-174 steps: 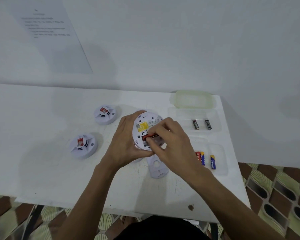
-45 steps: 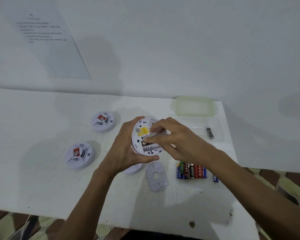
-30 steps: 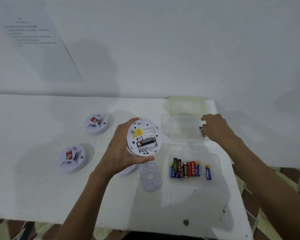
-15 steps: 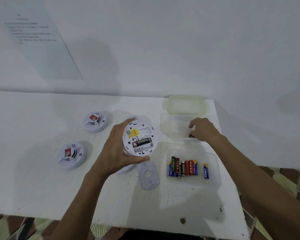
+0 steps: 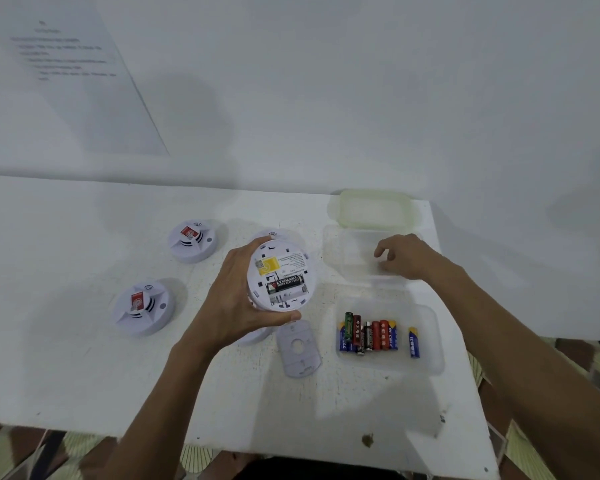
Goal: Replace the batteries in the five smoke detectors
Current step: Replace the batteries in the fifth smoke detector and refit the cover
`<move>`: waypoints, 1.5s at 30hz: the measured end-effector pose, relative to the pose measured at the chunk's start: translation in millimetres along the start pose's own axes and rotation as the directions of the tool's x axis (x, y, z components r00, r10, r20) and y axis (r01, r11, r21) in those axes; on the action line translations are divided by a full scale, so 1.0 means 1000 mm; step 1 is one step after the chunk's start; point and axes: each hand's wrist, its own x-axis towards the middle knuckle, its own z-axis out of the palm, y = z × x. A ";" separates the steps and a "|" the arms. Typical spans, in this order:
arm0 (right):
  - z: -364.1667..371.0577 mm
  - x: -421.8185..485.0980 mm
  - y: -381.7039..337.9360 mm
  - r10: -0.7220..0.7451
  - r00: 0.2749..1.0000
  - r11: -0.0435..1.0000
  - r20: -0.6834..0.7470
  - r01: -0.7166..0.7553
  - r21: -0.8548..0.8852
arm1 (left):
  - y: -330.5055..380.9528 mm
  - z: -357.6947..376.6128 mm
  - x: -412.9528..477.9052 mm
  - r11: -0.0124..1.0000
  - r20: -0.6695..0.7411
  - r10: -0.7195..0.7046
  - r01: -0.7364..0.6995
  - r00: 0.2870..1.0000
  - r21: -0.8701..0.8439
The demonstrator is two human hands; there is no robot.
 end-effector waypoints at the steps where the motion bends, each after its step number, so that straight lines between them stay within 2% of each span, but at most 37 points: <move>1: 0.000 0.000 0.001 -0.015 1.000 1.000 0.026 0.015 0.001 | -0.001 0.000 0.000 1.000 -0.001 0.000 0.000 1.000 0.002; 8: 0.002 0.000 -0.001 -0.045 0.998 0.998 -0.053 0.043 -0.038 | -0.003 -0.001 -0.001 1.000 0.002 -0.001 0.001 1.000 0.011; 10: -0.002 -0.005 -0.007 -0.051 0.992 0.997 -0.112 0.057 0.049 | -0.002 -0.002 -0.001 1.000 -0.003 -0.002 0.003 1.000 0.011; 12: -0.007 -0.017 -0.020 -0.052 0.980 0.967 -0.190 0.097 0.236 | 0.000 -0.004 0.000 1.000 -0.013 0.002 -0.002 1.000 0.005; 14: -0.015 -0.036 -0.043 -0.045 0.963 0.868 -0.265 0.169 0.466 | 0.005 -0.005 0.002 1.000 -0.024 0.018 -0.018 1.000 -0.001; 17: -0.022 -0.070 -0.083 -0.023 0.933 0.619 -0.360 0.296 0.728 | 0.008 -0.006 0.004 1.000 -0.041 0.030 -0.030 0.999 0.003; 20: -0.015 -0.101 -0.116 0.018 0.912 0.410 -0.409 0.367 0.835 | 0.006 -0.006 0.004 1.000 -0.052 0.015 -0.014 0.999 0.016; 22: -0.007 -0.115 -0.133 0.048 0.907 0.336 -0.418 0.379 0.862 | 0.005 -0.006 0.005 1.000 -0.052 0.013 -0.012 0.999 0.027; 24: 0.001 -0.125 -0.144 0.049 0.905 0.350 -0.423 0.381 0.856 | 0.005 -0.005 0.005 0.999 -0.057 0.018 -0.016 0.998 0.039; 27: 0.012 -0.132 -0.155 0.041 0.890 0.438 -0.454 0.392 0.809 | 0.002 -0.004 0.006 0.999 -0.053 0.004 -0.001 0.999 0.054; 31: 0.022 -0.134 -0.165 0.093 0.816 0.527 -0.570 0.445 0.724 | 0.003 -0.004 0.006 0.999 -0.076 0.015 -0.012 0.997 0.039; 36: 0.027 -0.136 -0.175 0.108 0.781 0.515 -0.615 0.485 0.707 | 0.011 -0.011 0.006 0.999 -0.161 0.027 -0.030 0.987 -0.014; 41: 0.029 -0.133 -0.184 0.075 0.727 0.556 -0.682 0.538 0.634 | 0.016 -0.017 0.006 0.996 -0.228 0.061 -0.073 0.972 -0.045; 45: 0.030 -0.130 -0.187 0.022 0.617 0.647 -0.786 0.591 0.482 | 0.011 -0.019 0.005 0.997 -0.277 0.024 -0.045 0.961 -0.068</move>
